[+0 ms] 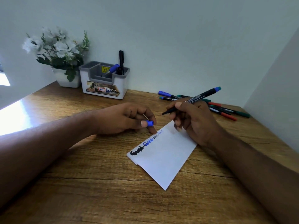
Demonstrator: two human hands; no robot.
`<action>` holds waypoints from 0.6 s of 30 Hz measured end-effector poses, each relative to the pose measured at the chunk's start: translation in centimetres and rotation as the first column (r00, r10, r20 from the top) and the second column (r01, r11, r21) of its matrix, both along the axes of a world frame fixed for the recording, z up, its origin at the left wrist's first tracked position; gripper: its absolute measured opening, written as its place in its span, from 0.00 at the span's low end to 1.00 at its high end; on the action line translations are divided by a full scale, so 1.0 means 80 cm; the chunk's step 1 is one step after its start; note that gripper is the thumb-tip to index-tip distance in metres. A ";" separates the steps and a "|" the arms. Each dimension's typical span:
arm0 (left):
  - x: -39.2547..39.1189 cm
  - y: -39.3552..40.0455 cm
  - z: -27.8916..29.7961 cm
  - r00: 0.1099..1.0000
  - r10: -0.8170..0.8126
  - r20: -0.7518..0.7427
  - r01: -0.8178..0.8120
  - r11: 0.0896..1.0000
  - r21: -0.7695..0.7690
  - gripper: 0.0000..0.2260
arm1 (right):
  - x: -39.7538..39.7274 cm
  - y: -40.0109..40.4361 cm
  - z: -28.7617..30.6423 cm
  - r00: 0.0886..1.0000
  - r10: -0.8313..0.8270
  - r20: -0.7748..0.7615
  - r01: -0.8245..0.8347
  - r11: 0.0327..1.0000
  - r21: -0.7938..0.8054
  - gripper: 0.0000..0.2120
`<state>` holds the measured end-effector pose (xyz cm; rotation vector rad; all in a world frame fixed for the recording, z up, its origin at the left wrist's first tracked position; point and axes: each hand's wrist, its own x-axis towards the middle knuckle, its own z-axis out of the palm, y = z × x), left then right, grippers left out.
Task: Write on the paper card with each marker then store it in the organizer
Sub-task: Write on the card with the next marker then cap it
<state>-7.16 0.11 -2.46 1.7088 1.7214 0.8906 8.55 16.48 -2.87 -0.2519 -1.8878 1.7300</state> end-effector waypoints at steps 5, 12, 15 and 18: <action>0.001 0.002 -0.001 0.999 0.033 0.029 -0.033 0.999 0.014 0.09 | -0.004 -0.007 0.002 0.999 0.017 -0.041 -0.017 1.000 0.001 0.09; 0.001 0.002 -0.001 0.990 0.050 0.135 -0.058 0.997 0.056 0.13 | -0.002 -0.008 0.000 0.998 -0.015 -0.054 0.019 0.997 0.078 0.04; -0.001 0.004 -0.003 0.986 0.052 0.158 -0.065 0.995 0.076 0.10 | -0.002 -0.010 0.000 1.000 0.011 -0.029 -0.008 0.996 0.092 0.02; -0.002 0.006 -0.008 0.982 0.048 0.184 -0.068 0.993 0.100 0.10 | -0.005 -0.023 -0.001 0.994 0.060 0.096 -0.076 0.982 0.172 0.07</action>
